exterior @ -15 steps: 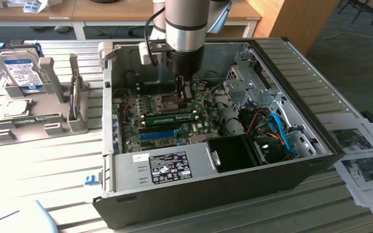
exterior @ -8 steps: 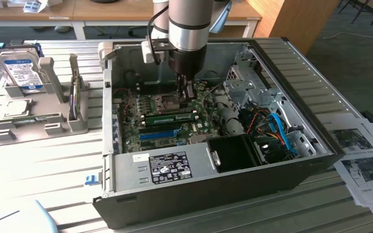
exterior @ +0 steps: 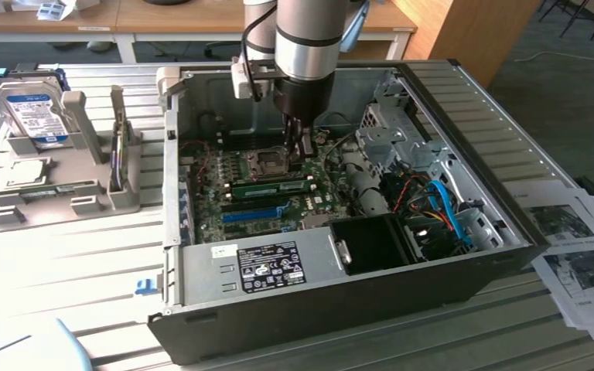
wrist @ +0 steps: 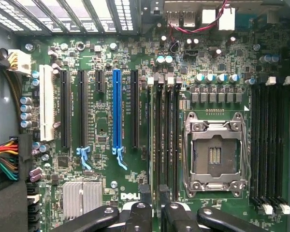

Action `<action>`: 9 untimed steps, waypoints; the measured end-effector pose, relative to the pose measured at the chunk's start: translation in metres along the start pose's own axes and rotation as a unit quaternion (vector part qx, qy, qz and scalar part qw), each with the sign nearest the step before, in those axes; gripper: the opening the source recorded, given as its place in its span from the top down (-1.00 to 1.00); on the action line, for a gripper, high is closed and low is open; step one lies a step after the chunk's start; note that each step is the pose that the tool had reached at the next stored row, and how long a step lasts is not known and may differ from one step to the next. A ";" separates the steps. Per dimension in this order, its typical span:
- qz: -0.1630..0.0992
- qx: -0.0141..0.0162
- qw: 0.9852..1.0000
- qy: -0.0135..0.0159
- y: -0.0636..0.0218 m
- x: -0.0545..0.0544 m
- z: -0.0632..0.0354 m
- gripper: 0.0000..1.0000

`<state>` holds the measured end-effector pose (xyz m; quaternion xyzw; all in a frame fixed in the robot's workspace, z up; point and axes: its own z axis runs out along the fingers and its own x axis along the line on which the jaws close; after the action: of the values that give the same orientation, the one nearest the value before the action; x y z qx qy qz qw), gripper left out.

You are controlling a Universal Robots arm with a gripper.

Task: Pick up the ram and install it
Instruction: 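Insert the ram into the slot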

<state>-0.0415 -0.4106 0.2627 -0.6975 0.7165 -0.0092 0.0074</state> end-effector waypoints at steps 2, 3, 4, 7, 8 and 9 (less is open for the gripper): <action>0.000 -0.002 1.000 0.000 -0.0009 0.000 0.0002 0.63; 0.000 -0.004 1.000 0.000 -0.0019 0.000 0.0002 0.63; 0.000 -0.007 1.000 0.000 -0.0031 0.000 0.0002 0.63; 0.000 -0.016 1.000 0.000 -0.0069 0.000 0.0002 0.63; 0.000 -0.016 1.000 0.000 -0.0070 0.000 0.0001 0.63; 0.000 -0.016 1.000 0.000 -0.0070 0.000 0.0001 0.63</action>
<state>-0.0344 -0.4106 0.2628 -0.6975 0.7166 0.0019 -0.0040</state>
